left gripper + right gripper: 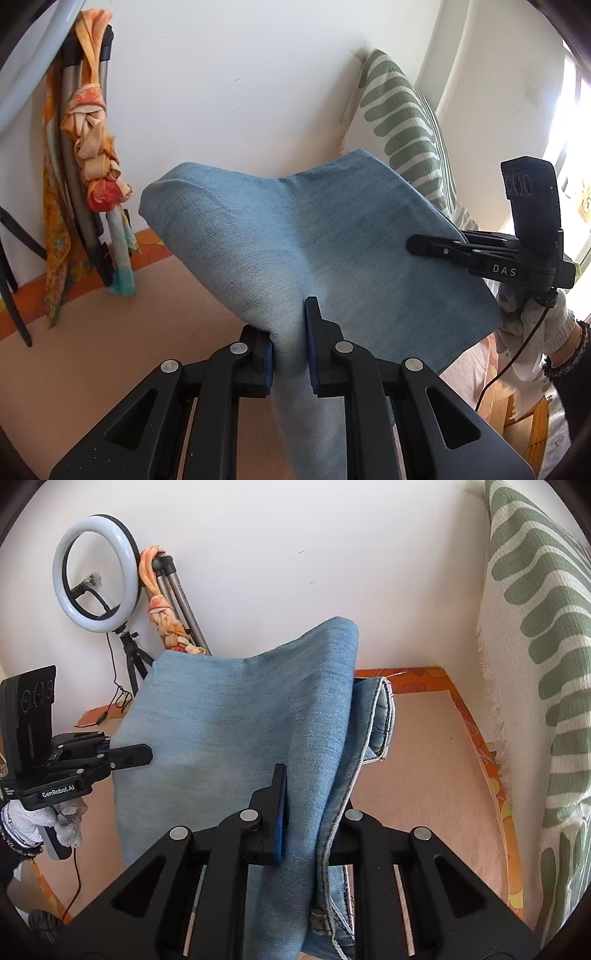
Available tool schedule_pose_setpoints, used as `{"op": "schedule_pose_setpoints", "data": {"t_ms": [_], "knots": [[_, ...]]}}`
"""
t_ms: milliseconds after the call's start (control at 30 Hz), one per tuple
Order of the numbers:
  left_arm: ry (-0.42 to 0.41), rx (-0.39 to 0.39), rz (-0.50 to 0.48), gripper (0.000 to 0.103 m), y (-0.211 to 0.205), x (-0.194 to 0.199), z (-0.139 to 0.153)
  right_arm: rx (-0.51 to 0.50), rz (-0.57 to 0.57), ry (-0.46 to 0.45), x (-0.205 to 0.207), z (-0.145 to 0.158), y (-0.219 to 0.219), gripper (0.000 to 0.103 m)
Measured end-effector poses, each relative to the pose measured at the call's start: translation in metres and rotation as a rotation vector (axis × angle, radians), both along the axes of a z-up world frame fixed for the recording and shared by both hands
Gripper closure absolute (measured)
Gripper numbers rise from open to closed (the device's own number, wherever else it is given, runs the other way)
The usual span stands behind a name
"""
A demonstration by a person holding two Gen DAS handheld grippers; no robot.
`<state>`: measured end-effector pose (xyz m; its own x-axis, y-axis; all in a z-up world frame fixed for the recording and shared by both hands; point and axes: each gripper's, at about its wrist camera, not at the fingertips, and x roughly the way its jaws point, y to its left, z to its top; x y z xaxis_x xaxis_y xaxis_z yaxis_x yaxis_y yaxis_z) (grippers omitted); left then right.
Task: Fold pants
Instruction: 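Lift the held jeans with both grippers and fold them over the other half, then lower the fold onto the stack and open both grippers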
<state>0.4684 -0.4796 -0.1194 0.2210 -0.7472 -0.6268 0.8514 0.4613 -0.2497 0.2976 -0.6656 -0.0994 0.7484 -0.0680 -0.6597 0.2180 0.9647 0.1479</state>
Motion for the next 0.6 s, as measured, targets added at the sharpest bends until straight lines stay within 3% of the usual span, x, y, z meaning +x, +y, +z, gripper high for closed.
{"op": "schedule_pose_setpoints", "data": {"t_ms": [233, 500, 600], "knots": [[-0.028, 0.011, 0.048, 0.091, -0.036, 0.046, -0.021, -0.057, -0.026, 0.041, 0.079, -0.015, -0.03, 0.088], [-0.011, 0.045, 0.087, 0.09, -0.049, 0.072, -0.054, -0.093, -0.041, 0.104, 0.123, -0.049, -0.046, 0.088], [-0.043, 0.102, 0.107, 0.088, -0.055, 0.072, -0.063, -0.103, -0.064, 0.137, 0.131, -0.059, -0.051, 0.087]]}}
